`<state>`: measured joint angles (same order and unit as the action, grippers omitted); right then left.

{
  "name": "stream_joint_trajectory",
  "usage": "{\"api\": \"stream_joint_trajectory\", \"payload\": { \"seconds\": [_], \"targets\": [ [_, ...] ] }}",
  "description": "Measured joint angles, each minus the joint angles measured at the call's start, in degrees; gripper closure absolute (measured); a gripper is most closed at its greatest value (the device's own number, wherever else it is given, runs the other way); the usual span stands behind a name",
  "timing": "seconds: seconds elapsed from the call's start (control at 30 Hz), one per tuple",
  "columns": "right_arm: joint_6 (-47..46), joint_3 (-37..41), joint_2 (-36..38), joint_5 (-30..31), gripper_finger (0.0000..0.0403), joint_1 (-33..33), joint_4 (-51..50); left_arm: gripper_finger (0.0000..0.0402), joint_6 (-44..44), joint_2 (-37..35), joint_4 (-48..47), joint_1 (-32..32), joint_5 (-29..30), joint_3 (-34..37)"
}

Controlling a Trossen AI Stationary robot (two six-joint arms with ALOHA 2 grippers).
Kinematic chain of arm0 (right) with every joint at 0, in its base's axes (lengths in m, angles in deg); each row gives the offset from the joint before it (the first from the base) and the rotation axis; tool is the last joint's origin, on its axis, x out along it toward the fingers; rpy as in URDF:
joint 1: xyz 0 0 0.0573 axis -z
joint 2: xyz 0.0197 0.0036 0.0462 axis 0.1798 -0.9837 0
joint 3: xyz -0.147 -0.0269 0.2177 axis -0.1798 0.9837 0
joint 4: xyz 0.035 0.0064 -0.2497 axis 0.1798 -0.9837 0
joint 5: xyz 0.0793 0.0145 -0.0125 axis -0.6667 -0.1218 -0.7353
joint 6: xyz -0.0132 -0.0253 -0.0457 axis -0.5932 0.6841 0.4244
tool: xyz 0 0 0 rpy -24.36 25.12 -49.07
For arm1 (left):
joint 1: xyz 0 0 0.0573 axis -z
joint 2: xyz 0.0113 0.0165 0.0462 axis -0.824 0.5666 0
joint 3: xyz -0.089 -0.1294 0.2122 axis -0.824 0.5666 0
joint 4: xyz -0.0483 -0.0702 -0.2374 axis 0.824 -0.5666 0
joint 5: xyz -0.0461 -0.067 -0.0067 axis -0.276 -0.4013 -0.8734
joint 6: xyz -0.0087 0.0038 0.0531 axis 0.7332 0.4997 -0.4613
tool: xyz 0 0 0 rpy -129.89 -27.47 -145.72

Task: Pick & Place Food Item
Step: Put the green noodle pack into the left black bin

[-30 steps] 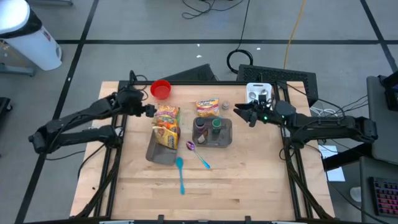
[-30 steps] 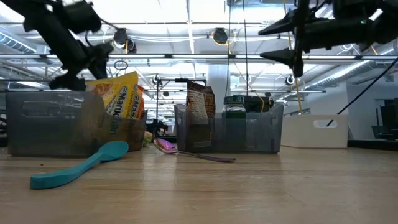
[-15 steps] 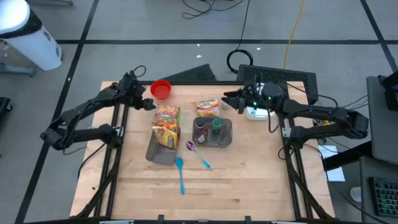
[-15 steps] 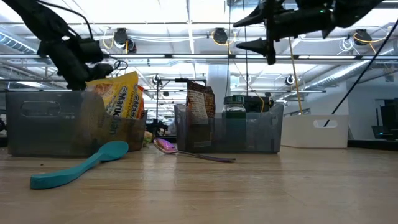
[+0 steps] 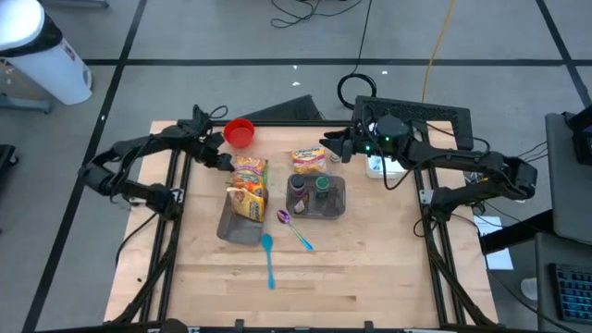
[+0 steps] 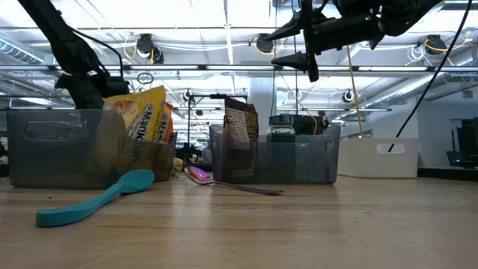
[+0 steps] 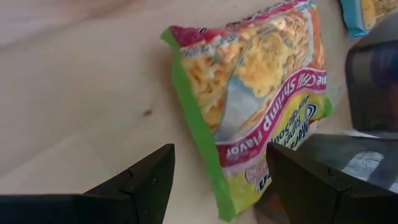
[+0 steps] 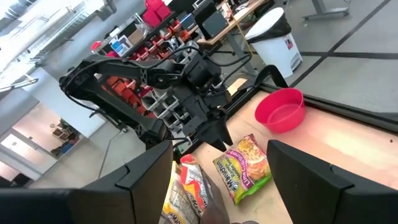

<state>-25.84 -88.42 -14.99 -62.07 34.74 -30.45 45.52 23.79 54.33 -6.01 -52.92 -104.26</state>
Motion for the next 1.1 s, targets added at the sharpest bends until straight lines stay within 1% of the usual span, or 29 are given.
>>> {"api": "stream_joint_trajectory", "payload": {
  "seconds": [0.17, 0.3, 0.5, 0.6, 0.9, 1.1],
  "targets": [
    [-0.8, 0.0, 0.1, 0.0, 0.0149, -0.1, 0.6, 0.0145, -0.5, 2.8, 2.8, 0.0, -0.3, 0.0],
    [-1.1, 0.0, 0.1, 0.0, 0.0149, -0.1, 1.7, 0.0145, -1.6, 4.6, 3.2, 0.0, -0.6, 0.0],
    [-1.1, 0.0, 0.1, 0.0, 0.0149, -0.1, 1.7, 0.0150, -2.2, 5.1, 4.2, -0.7, -2.6, 0.0],
    [-1.1, 0.0, 0.1, 0.0, 0.0149, -0.1, 1.6, 0.0174, -2.1, 5.1, 4.4, -1.4, -3.3, 0.0],
    [-1.1, 0.0, 0.1, 0.0, 0.0149, -0.1, 1.6, 0.0289, -2.1, 5.1, 4.5, -1.8, -4.3, 0.0],
    [-1.0, 0.0, 0.1, 0.0, 0.0149, -0.1, 1.7, 0.0335, -2.1, 5.1, 4.4, -1.8, -3.9, 0.0]
  ]
}}
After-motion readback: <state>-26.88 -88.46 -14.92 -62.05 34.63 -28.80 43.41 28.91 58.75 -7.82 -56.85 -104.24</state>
